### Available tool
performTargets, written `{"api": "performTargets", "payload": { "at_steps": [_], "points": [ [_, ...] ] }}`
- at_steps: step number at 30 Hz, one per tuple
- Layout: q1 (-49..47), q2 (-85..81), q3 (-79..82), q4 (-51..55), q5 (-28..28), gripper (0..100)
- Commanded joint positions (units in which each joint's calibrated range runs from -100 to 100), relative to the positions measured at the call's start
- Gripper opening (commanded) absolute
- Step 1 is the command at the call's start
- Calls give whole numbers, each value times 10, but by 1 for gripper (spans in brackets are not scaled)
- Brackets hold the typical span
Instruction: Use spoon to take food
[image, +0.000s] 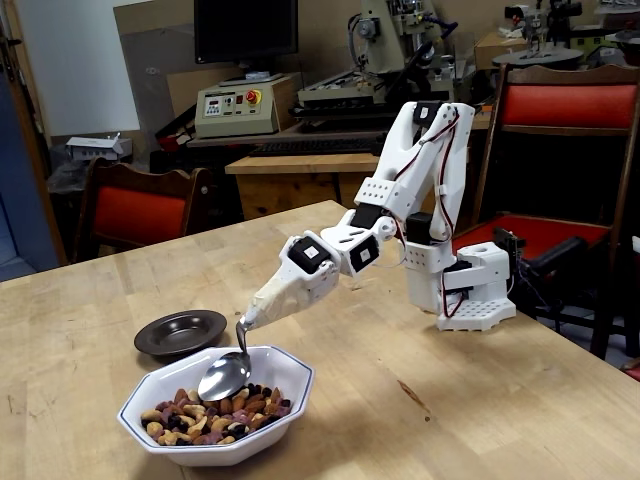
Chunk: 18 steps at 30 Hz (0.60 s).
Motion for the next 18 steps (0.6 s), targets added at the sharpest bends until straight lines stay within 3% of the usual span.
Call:
{"api": "performTargets", "payload": {
  "at_steps": [1, 18],
  "points": [
    [-6, -5, -4, -8, 0, 4],
    [-51, -4, -3, -5, -1, 4]
  ]
}}
